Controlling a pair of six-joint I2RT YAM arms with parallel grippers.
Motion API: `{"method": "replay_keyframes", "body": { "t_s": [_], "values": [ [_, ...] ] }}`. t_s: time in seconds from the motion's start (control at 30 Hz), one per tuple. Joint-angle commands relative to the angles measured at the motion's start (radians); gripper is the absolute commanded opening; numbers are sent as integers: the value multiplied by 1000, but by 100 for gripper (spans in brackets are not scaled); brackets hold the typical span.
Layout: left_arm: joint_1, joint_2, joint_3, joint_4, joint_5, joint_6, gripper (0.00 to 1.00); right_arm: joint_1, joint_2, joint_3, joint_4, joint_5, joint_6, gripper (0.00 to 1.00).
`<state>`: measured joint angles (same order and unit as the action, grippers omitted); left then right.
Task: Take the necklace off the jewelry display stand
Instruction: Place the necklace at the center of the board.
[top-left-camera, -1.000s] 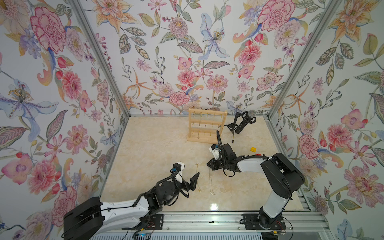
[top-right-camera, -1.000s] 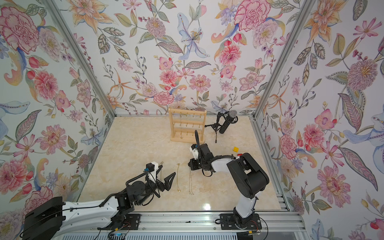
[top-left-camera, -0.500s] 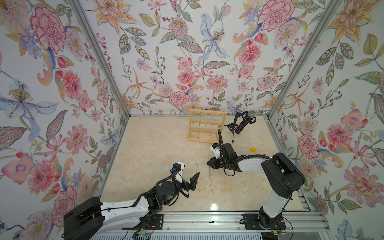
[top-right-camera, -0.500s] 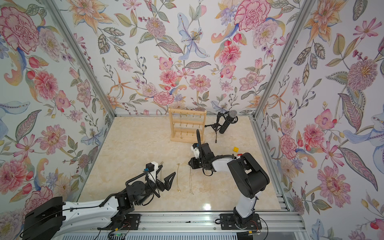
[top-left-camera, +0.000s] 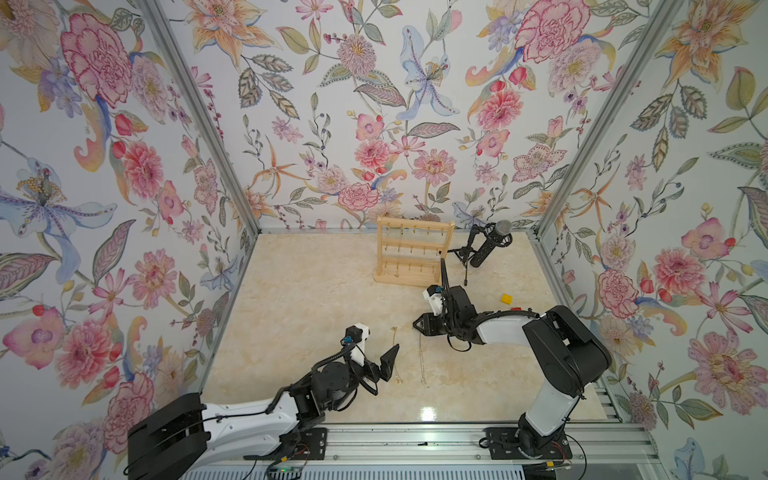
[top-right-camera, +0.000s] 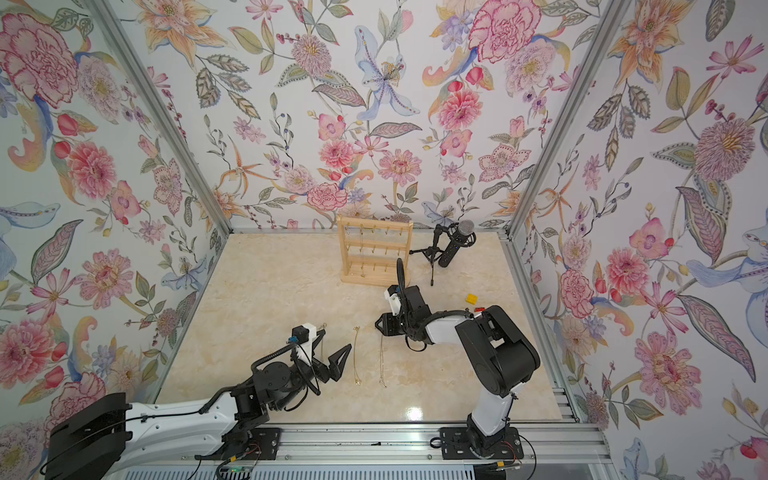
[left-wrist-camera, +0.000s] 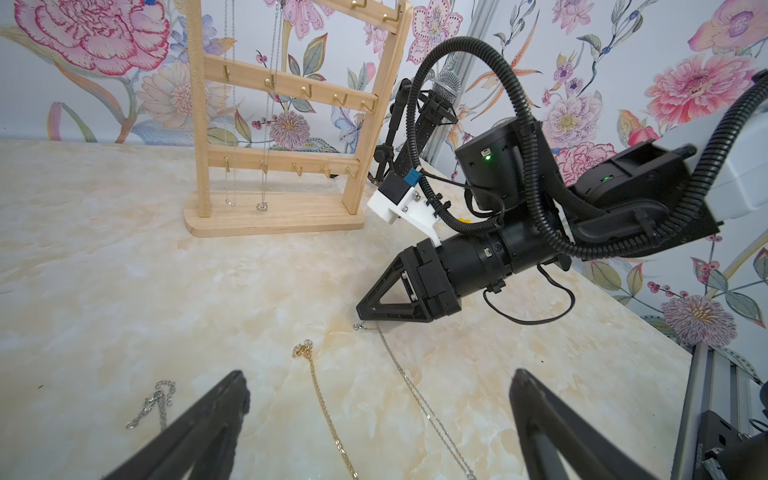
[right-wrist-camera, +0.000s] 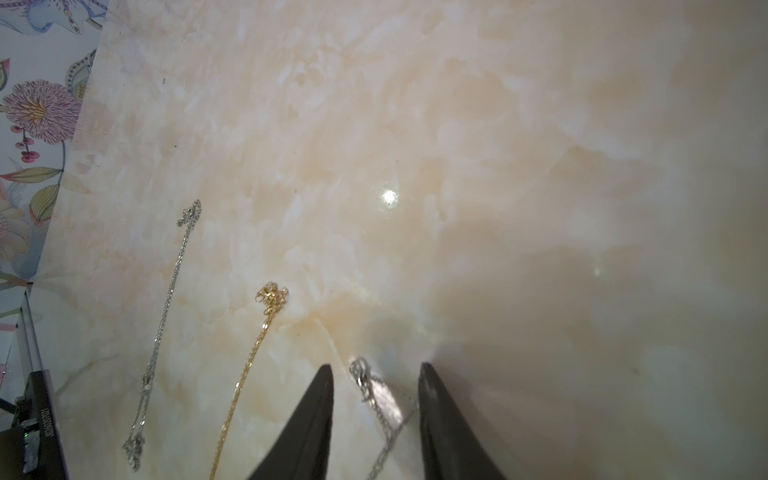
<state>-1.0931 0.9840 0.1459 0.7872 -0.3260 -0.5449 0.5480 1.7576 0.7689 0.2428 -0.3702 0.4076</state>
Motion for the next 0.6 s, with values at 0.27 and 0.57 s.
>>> {"method": "replay_keyframes", "body": {
  "t_s": [0.27,0.57],
  "values": [
    [10,41,51,-9,25,25,97,-10,-37,-40,30,-18,44,44],
    [-21,215,310,-368,54,-108,74,-13,-33,-49,39,-13,68,46]
  ]
}}
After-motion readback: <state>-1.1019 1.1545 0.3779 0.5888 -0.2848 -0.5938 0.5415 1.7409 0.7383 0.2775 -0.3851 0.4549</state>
